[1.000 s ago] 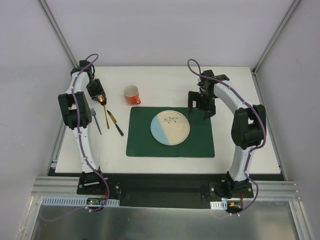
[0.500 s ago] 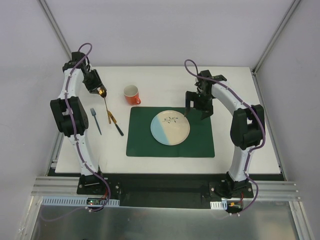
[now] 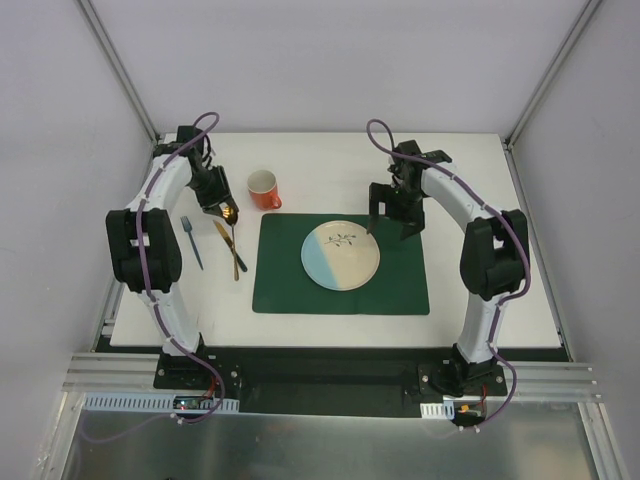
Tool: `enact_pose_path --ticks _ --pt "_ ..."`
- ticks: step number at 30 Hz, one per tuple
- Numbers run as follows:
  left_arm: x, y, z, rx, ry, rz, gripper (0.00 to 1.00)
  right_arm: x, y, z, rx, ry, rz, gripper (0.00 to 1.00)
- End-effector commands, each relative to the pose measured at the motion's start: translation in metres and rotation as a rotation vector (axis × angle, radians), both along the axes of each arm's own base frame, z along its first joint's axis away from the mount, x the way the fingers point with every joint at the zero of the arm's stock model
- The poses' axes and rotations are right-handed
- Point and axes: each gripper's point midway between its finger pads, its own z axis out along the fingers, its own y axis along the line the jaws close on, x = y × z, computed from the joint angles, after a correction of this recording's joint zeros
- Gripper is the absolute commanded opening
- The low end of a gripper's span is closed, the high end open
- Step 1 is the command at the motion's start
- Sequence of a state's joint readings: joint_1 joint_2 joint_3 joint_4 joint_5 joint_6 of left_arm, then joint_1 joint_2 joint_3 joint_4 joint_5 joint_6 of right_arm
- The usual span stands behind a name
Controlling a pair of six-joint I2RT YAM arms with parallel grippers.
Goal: Set the dinner table for one person
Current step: Place the spoon on the napkin.
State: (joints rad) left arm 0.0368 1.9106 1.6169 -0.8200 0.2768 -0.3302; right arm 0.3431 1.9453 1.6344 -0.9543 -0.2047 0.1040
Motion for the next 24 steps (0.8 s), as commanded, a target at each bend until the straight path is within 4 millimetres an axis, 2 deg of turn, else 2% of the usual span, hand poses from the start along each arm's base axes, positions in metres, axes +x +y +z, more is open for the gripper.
enact_pose_path --ticks 1,7,12,18,24 --pt "-0.015 -0.019 0.031 0.038 -0.065 0.007 0.00 -0.003 -0.002 0.034 0.014 -0.079 0.001 0.99" --pt "-0.022 -0.043 0.034 0.062 -0.066 0.005 0.00 -0.017 -0.006 0.037 0.016 -0.073 0.021 0.99" --pt "-0.026 -0.081 0.034 0.062 -0.059 -0.014 0.00 -0.034 -0.011 0.047 0.027 -0.091 0.033 0.99" --pt "-0.028 -0.119 0.021 0.072 -0.029 -0.051 0.00 -0.048 -0.016 0.050 0.030 -0.099 0.022 0.99" --pt "-0.033 -0.172 0.014 0.069 -0.032 -0.153 0.00 -0.058 -0.024 0.054 0.012 -0.114 0.021 0.99"
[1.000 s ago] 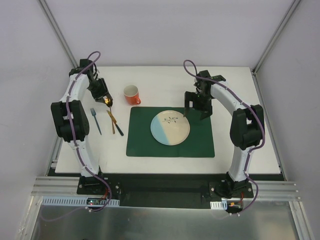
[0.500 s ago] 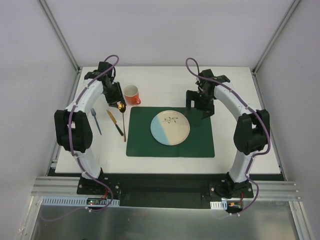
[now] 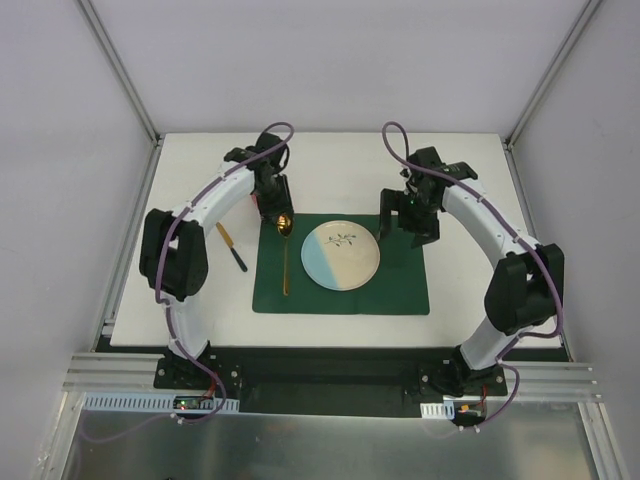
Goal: Set the dinner table for one person
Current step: Place the spoon on the napkin.
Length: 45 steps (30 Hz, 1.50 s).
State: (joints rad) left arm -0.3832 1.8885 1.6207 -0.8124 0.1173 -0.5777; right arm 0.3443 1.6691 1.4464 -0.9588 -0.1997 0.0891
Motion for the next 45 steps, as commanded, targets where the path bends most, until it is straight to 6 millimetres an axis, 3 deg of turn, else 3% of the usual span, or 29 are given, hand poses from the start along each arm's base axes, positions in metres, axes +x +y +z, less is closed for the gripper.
enact_pose_path --ticks 1,8,15,17,24,25,27,28,34,39,44,45 --pt "0.005 -0.033 0.002 -0.001 -0.018 -0.027 0.00 -0.014 -0.008 0.013 -0.017 -0.027 0.009 0.99" --pt "-0.007 -0.084 -0.023 -0.012 0.017 -0.122 0.00 -0.024 -0.013 0.015 -0.024 -0.026 0.017 0.99" --pt "0.005 -0.114 -0.046 -0.028 0.016 -0.178 0.00 -0.023 -0.011 0.013 -0.021 -0.017 0.017 0.99" --pt "0.009 -0.119 -0.054 -0.028 0.020 -0.191 0.00 -0.024 -0.013 0.012 -0.027 -0.013 0.018 0.99" --pt "0.018 -0.129 -0.056 -0.043 0.008 -0.204 0.00 -0.033 -0.017 0.008 -0.038 -0.002 0.017 0.99" --pt "0.018 -0.129 -0.055 -0.045 0.008 -0.203 0.02 -0.034 -0.019 0.007 -0.044 -0.001 0.016 0.99" --pt "0.017 -0.128 -0.053 -0.046 0.006 -0.201 0.17 -0.036 -0.019 0.006 -0.043 -0.003 0.018 0.98" --pt "0.017 -0.129 -0.049 -0.050 -0.001 -0.201 0.32 -0.039 -0.019 0.004 -0.041 0.003 0.017 0.98" --pt "0.011 -0.125 -0.018 -0.071 -0.048 -0.196 0.58 -0.039 -0.012 0.001 -0.012 0.004 0.023 0.99" --pt "0.003 -0.121 0.005 -0.096 -0.071 -0.176 0.64 -0.043 -0.002 -0.001 -0.003 0.003 0.045 0.98" --pt "-0.007 -0.109 0.058 -0.120 -0.153 -0.147 0.65 -0.050 0.011 -0.006 -0.001 0.027 0.057 0.99" --pt "-0.011 -0.102 0.077 -0.119 -0.185 -0.138 0.65 -0.051 0.017 -0.006 -0.012 0.021 0.070 0.99"
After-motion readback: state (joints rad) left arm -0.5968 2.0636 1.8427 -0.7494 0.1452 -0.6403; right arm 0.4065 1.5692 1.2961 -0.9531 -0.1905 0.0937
